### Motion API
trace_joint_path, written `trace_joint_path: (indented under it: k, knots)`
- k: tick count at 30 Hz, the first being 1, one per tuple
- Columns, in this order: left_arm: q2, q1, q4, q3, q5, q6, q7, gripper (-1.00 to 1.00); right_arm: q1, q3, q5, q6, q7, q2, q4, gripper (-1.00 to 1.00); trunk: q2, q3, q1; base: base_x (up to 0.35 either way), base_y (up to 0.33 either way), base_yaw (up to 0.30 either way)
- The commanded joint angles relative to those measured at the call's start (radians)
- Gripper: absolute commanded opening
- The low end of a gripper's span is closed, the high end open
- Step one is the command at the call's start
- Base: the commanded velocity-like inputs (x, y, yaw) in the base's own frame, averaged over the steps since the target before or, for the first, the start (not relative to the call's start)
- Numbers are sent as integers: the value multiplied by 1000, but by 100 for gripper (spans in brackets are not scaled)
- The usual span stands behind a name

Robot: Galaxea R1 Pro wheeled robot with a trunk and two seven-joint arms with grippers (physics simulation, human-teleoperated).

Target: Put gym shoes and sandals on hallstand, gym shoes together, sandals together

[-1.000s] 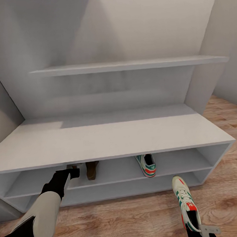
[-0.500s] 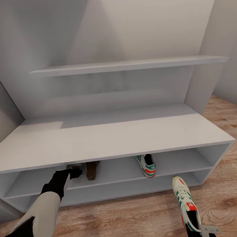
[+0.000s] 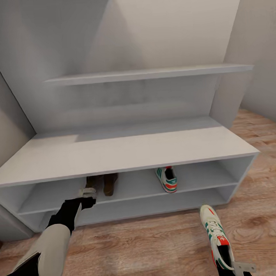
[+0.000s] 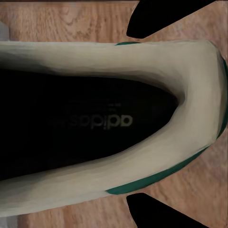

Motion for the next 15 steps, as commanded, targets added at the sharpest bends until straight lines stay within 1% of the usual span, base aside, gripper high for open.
trace_joint_path:
  k: [1,5,8,10,11,12,13,15]
  knots:
    - [-1,2,-3,8,-10,4,-9,100,-1,-5,3,-3,2,0,1,-100,0,-1,-1,-334,0,0]
    - [-1,27,-4,9,-7,0,-11,100,-1,-5,3,-3,2,0,1,-100,0,-1,-1,-336,0,0]
    - [-1,60,-4,9,7,-21,-17,100,-1,-5,3,-3,2,0,1,-100,0,-1,-1,-336,0,0]
    - [-1,106,-4,9,42,-79,-21,100,-1,-5,3,-3,2,0,1,-100,0,-1,-1,-336,0,0]
    - [-1,155,-3,9,84,-141,-23,100,-1,-5,3,-3,2,0,1,-100,0,-1,-1,-337,0,0]
    - [-1,167,-3,9,94,-155,-24,100,-1,-5,3,-3,2,0,1,-100,0,-1,-1,-335,0,0]
    - [-1,189,-2,9,111,-179,-25,100,-1,-5,3,-4,2,0,1,-100,0,-1,-1,-322,0,0]
    - [-1,212,-2,8,125,-201,-31,100,-1,-5,3,-4,1,0,1,-100,0,-1,-1,-299,0,0]
